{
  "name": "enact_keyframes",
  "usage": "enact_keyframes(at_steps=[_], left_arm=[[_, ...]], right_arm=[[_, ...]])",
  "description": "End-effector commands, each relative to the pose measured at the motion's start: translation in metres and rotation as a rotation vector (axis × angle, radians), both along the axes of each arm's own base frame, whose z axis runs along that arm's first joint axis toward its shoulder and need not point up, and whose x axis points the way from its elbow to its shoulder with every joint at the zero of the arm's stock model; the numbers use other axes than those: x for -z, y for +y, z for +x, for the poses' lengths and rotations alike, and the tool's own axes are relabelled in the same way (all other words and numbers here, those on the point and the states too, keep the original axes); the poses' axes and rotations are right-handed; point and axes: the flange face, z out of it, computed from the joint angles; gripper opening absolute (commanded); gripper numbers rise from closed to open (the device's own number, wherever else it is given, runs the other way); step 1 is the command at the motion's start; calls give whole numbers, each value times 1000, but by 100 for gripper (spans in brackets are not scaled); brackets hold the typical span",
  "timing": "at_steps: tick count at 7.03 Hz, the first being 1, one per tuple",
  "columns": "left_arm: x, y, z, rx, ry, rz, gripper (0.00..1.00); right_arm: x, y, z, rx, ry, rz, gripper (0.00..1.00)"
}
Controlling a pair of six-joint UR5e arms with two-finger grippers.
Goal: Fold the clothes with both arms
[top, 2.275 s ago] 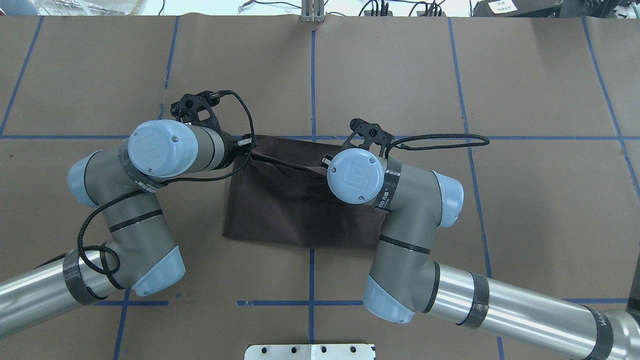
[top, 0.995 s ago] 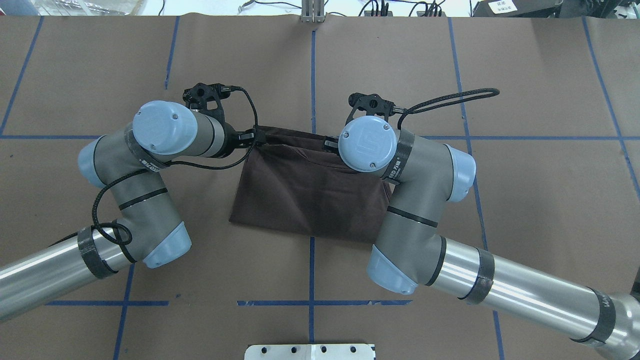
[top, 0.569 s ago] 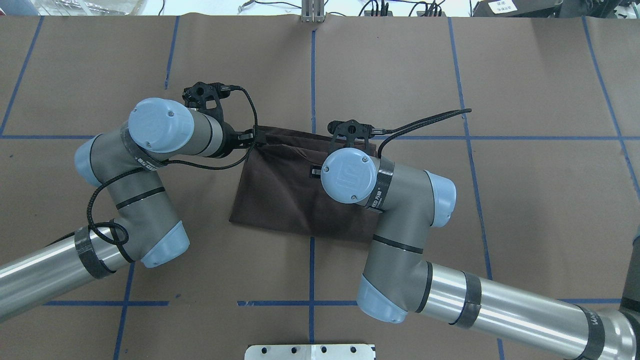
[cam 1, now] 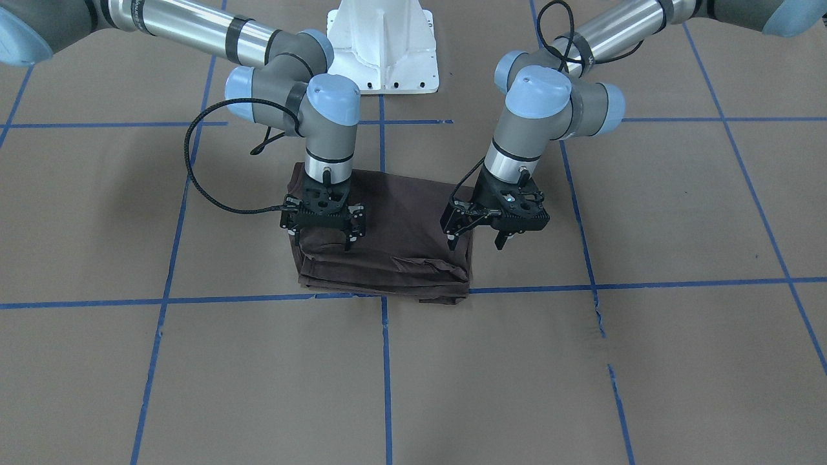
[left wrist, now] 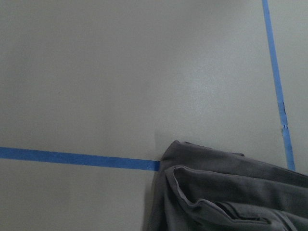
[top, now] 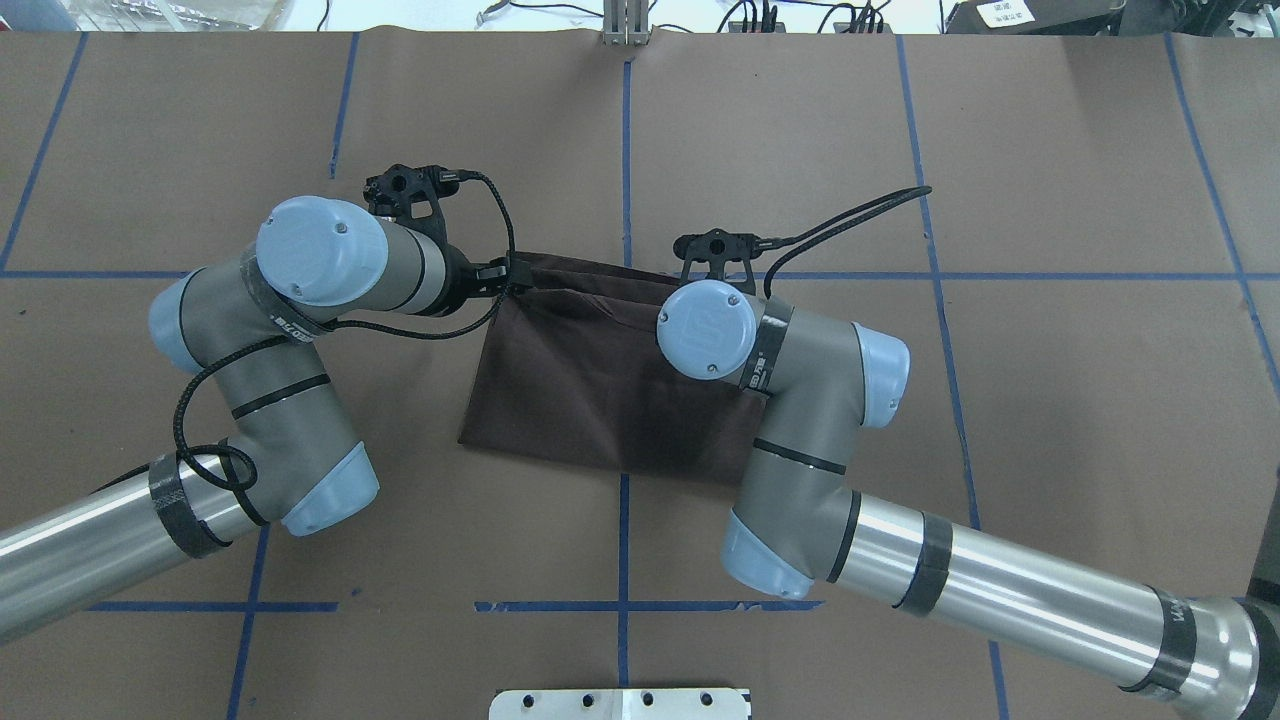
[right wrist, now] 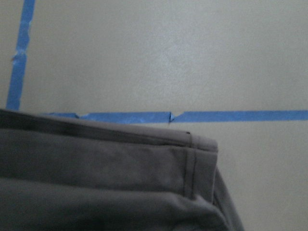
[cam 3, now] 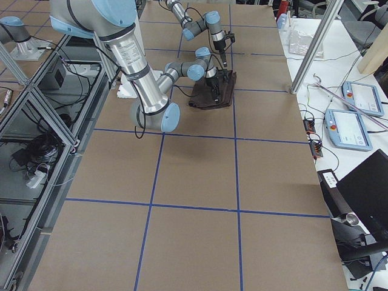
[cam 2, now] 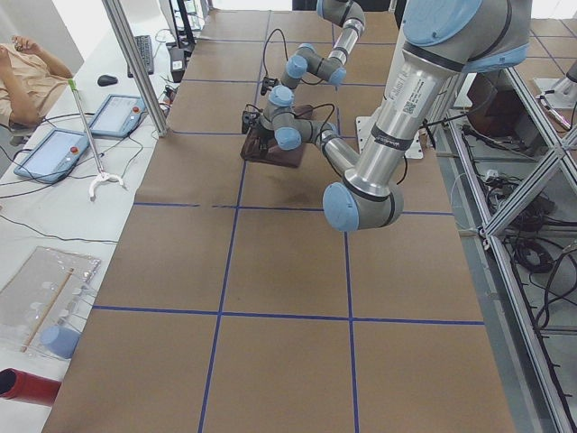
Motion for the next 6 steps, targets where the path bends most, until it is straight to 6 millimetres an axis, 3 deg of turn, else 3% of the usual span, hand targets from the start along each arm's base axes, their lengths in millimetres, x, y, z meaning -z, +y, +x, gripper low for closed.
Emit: enact_keyframes(at_steps=[1, 3, 4, 6], left_arm=[[-2, 0, 0, 1, -1, -4, 100], [-3, 2, 4, -2, -4, -8, 100], [-6, 10, 18, -5, -12, -36, 100], [5, 42, 53, -21, -29, -1, 100]], right_arm=[[-22, -57, 38, -16, 64, 5, 100], [-21, -101, 87, -28, -11, -83, 100], [-8, -108, 100, 3, -93, -113, 100], [8, -105, 103, 15, -144, -78, 100]])
